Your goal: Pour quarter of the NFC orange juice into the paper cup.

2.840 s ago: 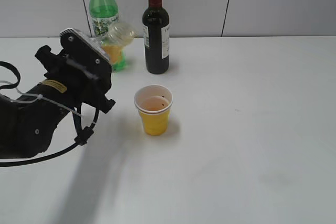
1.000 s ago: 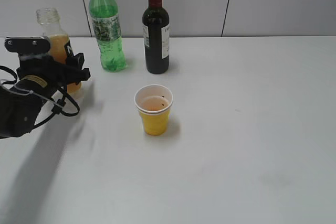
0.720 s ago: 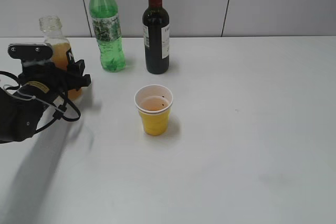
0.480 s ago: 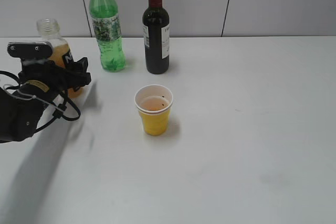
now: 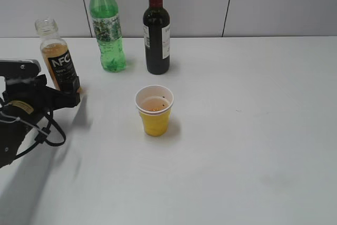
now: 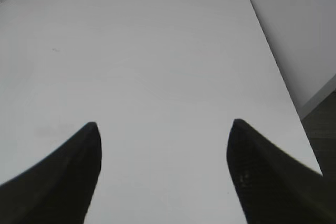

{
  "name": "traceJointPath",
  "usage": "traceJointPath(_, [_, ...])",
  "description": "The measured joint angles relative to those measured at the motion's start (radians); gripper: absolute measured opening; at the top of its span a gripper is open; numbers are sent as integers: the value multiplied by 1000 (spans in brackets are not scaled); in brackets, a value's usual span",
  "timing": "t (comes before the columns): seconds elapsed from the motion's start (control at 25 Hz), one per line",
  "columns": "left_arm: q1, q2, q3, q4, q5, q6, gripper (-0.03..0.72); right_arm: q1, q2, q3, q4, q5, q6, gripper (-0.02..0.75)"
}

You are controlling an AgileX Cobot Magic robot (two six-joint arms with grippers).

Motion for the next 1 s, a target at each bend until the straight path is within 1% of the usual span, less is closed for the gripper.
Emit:
traceJointPath(0.32, [0,-183,185,-1,-4,4,610,0,0,0,0,0,0,591])
traceJointPath(0.52, [0,-366,261,-5,56,53,595,0,0,0,0,0,0,591])
traceJointPath(0.6, [0,-454,276,-7,126,72,595,0,0,0,0,0,0,591])
traceJointPath(0.8, [1,-687,279,-20,429,180,594,0,0,0,0,0,0,591])
traceJointPath(0.92, [3,-792,278,-90,586,270,594,0,0,0,0,0,0,591])
traceJointPath(1.0, [15,-840,259,-159,723,343,594,0,0,0,0,0,0,591])
